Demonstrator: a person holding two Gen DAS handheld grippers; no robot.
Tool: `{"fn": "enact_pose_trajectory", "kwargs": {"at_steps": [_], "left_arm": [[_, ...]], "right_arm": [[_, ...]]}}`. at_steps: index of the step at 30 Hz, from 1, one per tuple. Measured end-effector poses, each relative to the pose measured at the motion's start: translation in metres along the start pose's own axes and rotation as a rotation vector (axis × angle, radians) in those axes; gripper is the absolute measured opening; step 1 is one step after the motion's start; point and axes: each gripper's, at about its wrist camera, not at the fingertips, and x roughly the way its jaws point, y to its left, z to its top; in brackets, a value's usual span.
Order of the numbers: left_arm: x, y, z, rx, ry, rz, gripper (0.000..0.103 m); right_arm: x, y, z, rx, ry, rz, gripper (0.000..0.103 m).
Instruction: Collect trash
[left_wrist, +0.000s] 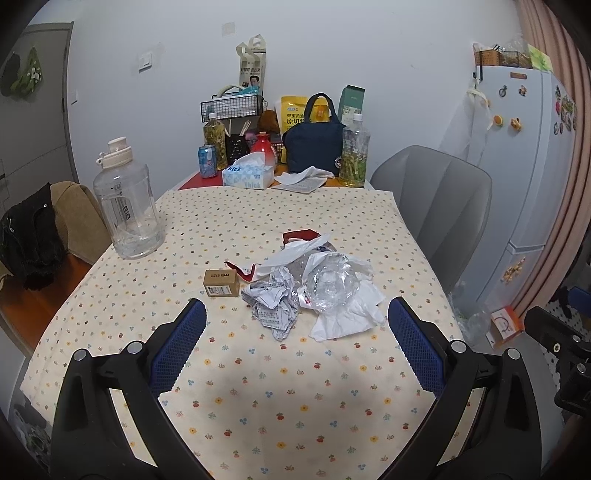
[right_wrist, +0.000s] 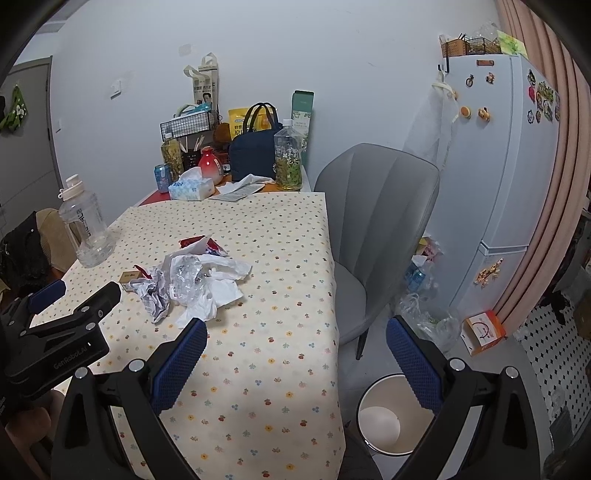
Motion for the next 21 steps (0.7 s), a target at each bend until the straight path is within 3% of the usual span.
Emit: {"fn": "enact_pose_trajectory", "kwargs": {"at_steps": [21], "left_arm": [[0.014, 0.029, -0.006, -0.051, 0.041, 0.039, 0.098]], "right_arm": [[0.021, 0.016, 0.002, -0.03, 0.041, 0.045, 0.095]]}}
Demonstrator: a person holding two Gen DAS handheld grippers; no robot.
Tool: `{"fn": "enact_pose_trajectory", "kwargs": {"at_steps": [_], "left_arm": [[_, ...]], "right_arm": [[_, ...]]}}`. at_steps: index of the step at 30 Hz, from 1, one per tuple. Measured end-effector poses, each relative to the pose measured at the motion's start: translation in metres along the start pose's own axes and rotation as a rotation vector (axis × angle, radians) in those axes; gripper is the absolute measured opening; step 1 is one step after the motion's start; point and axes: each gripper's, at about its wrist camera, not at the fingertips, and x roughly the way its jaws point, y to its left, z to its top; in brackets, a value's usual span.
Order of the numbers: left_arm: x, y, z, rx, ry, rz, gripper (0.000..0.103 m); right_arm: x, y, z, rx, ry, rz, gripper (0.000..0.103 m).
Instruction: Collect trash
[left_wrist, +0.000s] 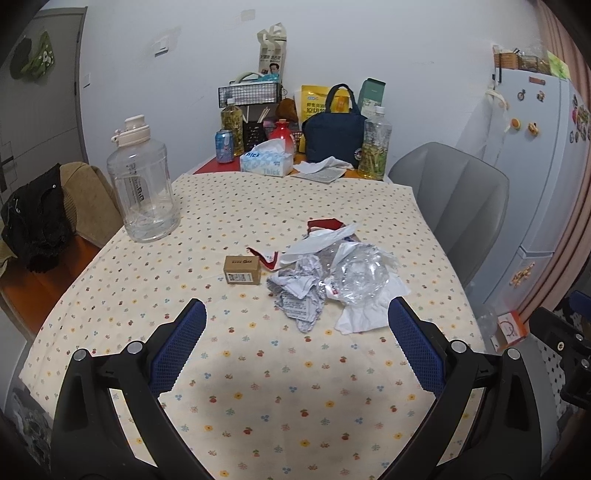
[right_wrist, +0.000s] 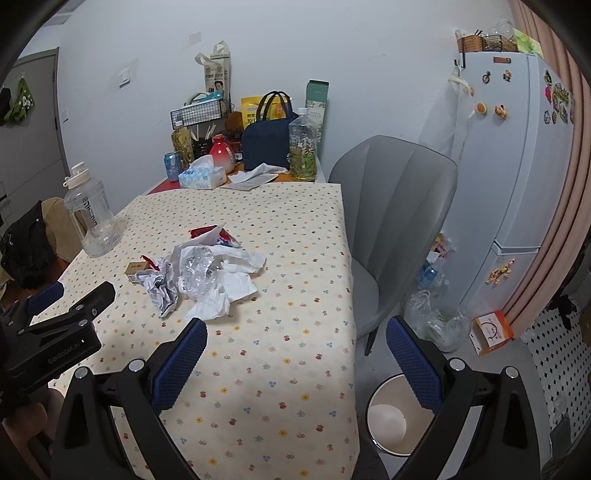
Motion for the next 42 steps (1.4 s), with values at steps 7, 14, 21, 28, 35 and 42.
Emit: {"fn": "enact_pose_trajectory", "kwargs": {"at_steps": [7, 14, 21, 28, 35, 42], "left_arm": [[0.015, 0.03, -0.004, -0.052, 0.041, 0.036, 0.098], [0.035, 0.046, -0.003, -0.077, 0.061, 0.034, 0.098], [0.066, 0.039, 0.006, -0.075, 0.088, 0.003, 0.098], [0.1, 0.029, 0.008, -0.07, 0.135, -0.031, 0.093], [0.13, 0.018, 0.005, -0.059, 0.177, -0.057, 0.092], [0.148, 0.014, 0.006, -0.056, 0.194, -0.067, 0.088]], "right_arm": [[0.02, 0.016, 0.002, -0.017, 0.038, 0.056, 0.088], [0.045, 0.026, 0.001, -0.019, 0.093, 0.12, 0.077], [0.075, 0.031, 0.003, -0.018, 0.148, 0.161, 0.068], [0.109, 0.038, 0.005, -0.004, 0.208, 0.209, 0.057], [0.136, 0.043, 0.001, 0.004, 0.264, 0.241, 0.047], [0.153, 0.048, 0.001, 0.005, 0.281, 0.258, 0.042]]}}
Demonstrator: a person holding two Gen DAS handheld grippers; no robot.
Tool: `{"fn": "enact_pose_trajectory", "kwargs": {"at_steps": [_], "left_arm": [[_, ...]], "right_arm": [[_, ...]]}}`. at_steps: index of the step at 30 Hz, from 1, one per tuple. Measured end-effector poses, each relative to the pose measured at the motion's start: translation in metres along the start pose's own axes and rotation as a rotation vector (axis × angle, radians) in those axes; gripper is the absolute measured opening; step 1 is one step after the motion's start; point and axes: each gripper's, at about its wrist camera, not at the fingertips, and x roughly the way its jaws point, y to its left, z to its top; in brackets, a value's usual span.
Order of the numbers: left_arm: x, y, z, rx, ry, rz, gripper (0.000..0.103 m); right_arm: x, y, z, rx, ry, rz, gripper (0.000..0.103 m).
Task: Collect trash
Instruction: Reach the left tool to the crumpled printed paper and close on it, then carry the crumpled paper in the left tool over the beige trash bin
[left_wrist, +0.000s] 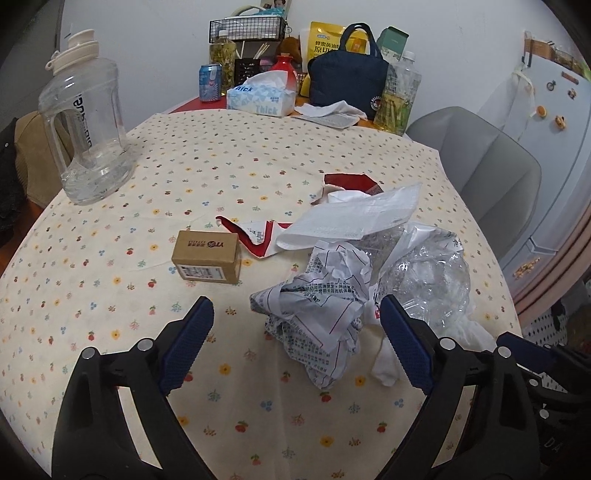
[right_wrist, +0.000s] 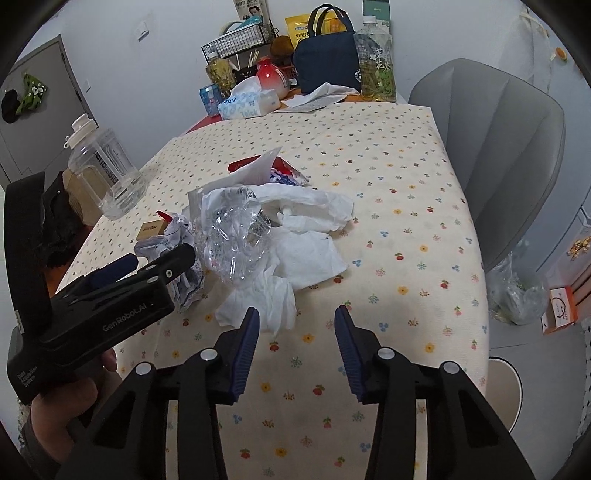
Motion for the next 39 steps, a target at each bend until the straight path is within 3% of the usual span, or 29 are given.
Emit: {"fn": "enact_pose_trajectory", "kwargs": {"at_steps": [3, 5, 7, 9, 10, 27, 39], "left_arm": [[0.003, -0.001, 0.0, -0.002, 0.004, -0.007, 0.085], [0.005, -0.002, 0.001, -0.005, 0.01, -0.014, 0.079], [0.007, -0.003, 0.001, -0.007, 0.02, -0.018, 0.069], [0.01, -0.003, 0.001, -0.011, 0.04, -0.026, 0.047], [0.009, -0.003, 0.001, -0.014, 0.045, -0.034, 0.044], [-0.061, -0.018, -0.007, 0.017, -0.07, -0.016, 0.041], [-0.082, -0.044, -0.036, 0.055, -0.056, -0.032, 0.042]], "right_arm": [[0.005, 0.001, 0.003, -0.003, -0.002, 0.003, 0.038], [0.009, 0.002, 0.004, -0.006, 0.001, 0.004, 0.028], [0.013, 0.003, 0.005, -0.009, 0.013, 0.016, 0.008], [0.01, 0.005, 0.005, -0.023, -0.001, 0.01, 0.006], [0.007, 0.006, 0.004, -0.029, -0.012, 0.004, 0.006], [-0.064, 0.013, -0.007, -0.044, -0.121, 0.003, 0.005], [-0.09, -0.007, -0.044, -0.016, -0.111, -0.019, 0.005]]}}
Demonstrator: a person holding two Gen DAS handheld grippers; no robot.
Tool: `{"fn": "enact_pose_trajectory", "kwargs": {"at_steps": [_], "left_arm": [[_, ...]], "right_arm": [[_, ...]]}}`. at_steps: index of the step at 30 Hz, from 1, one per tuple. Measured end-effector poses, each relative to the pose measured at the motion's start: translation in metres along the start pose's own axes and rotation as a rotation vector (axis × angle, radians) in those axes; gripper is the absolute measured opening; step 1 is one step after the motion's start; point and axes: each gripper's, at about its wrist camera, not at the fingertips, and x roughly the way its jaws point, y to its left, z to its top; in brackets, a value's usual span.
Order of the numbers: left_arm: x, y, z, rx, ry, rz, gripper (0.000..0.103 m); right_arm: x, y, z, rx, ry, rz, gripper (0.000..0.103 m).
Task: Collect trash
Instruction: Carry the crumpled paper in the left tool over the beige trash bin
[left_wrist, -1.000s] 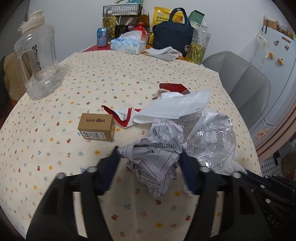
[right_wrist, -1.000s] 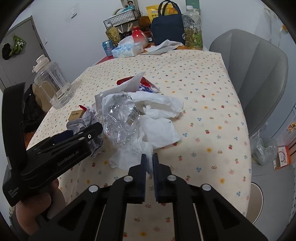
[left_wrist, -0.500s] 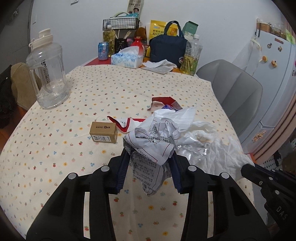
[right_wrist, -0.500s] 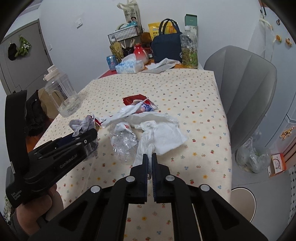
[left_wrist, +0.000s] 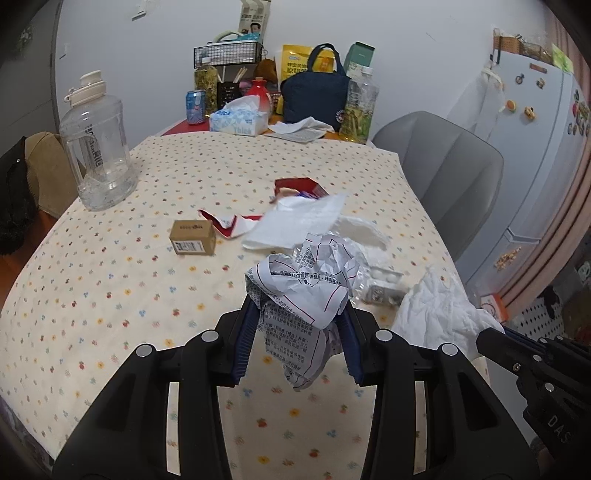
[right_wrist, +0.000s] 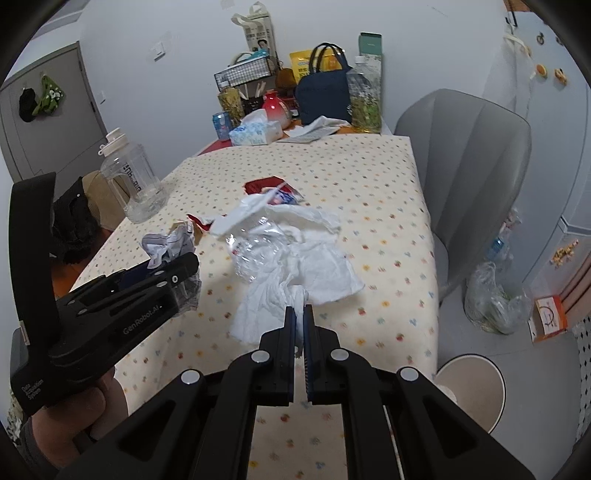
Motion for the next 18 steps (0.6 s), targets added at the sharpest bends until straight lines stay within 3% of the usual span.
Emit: {"fn": "enact_pose_trajectory", "kwargs": {"at_steps": [18], "left_arm": [[0.014, -0.11, 0.002, 0.151, 0.011, -0.129, 0.042]], "right_arm": [[-0.055, -0.087, -0.015, 0.143, -0.096, -0.14, 0.005]]}}
